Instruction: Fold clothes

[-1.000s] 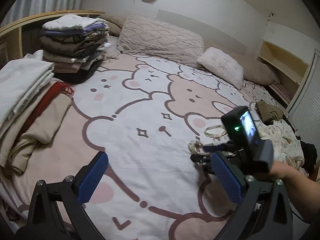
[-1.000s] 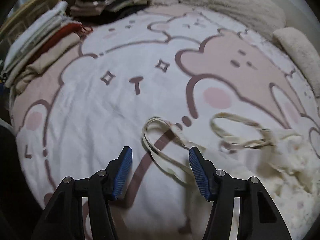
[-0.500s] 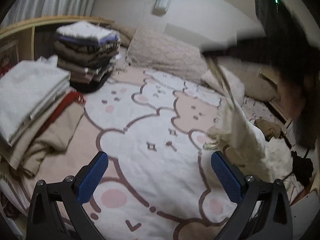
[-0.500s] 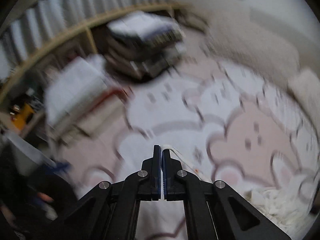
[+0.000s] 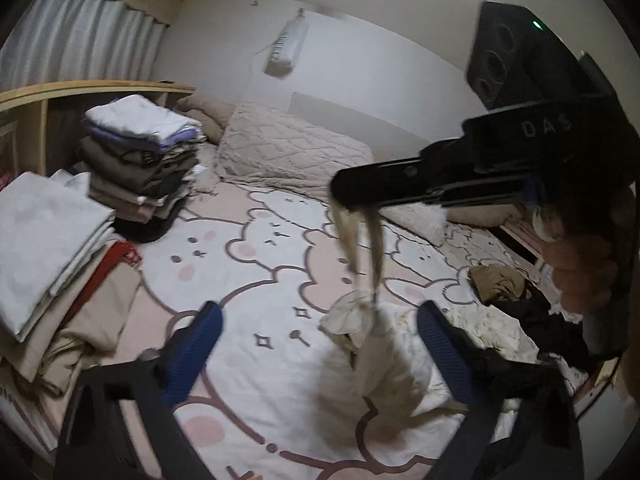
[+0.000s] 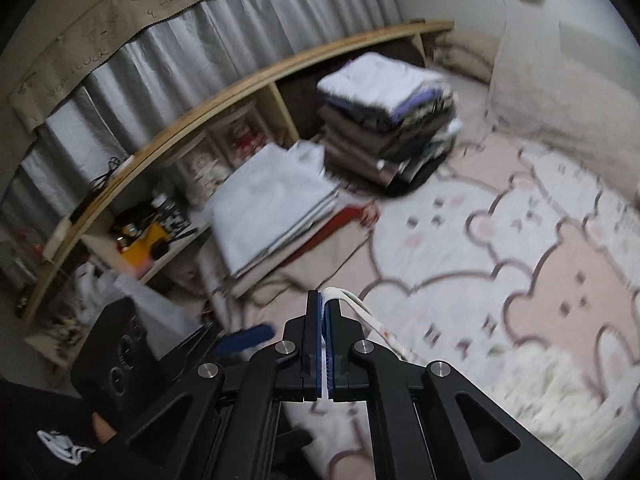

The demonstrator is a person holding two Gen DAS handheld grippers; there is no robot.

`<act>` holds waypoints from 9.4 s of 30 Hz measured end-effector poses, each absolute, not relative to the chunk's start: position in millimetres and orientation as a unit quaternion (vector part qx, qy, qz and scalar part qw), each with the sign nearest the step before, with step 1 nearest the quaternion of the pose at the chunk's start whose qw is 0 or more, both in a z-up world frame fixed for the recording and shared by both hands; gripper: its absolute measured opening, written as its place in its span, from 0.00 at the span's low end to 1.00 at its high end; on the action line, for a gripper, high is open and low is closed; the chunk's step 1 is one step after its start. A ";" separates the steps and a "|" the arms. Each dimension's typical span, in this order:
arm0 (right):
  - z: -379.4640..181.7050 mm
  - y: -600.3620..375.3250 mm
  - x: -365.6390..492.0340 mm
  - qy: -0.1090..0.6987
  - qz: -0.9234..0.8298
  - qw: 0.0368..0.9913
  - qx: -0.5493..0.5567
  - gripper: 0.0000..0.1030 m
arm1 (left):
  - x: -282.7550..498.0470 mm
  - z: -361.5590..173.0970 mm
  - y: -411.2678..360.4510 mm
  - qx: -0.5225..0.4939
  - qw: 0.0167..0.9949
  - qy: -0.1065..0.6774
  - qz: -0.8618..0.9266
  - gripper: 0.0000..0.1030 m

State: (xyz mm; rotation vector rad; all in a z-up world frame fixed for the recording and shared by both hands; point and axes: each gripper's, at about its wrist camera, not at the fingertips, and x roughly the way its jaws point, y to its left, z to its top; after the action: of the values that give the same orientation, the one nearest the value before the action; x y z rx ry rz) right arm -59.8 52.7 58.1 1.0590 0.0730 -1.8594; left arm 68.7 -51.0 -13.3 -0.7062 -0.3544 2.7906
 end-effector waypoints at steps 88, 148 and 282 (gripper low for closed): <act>1.8 281.6 -50.2 0.058 -0.914 0.092 0.391 0.05 | 71.8 -92.9 21.6 -0.377 0.169 -0.029 0.910 0.05; -123.5 463.7 172.4 -0.167 -0.871 0.001 0.462 0.72 | 108.0 -125.8 52.9 -0.416 0.140 0.029 0.898 0.05; 176.6 235.6 24.1 0.567 -0.797 -0.205 -0.014 0.05 | -3.4 227.6 77.5 0.015 0.091 0.086 0.992 0.04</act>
State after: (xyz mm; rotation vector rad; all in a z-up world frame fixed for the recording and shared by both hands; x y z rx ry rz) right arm 24.1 235.7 176.6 -0.0499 2.0611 -2.8958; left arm -3.4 77.5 227.6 0.0443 0.2558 2.9486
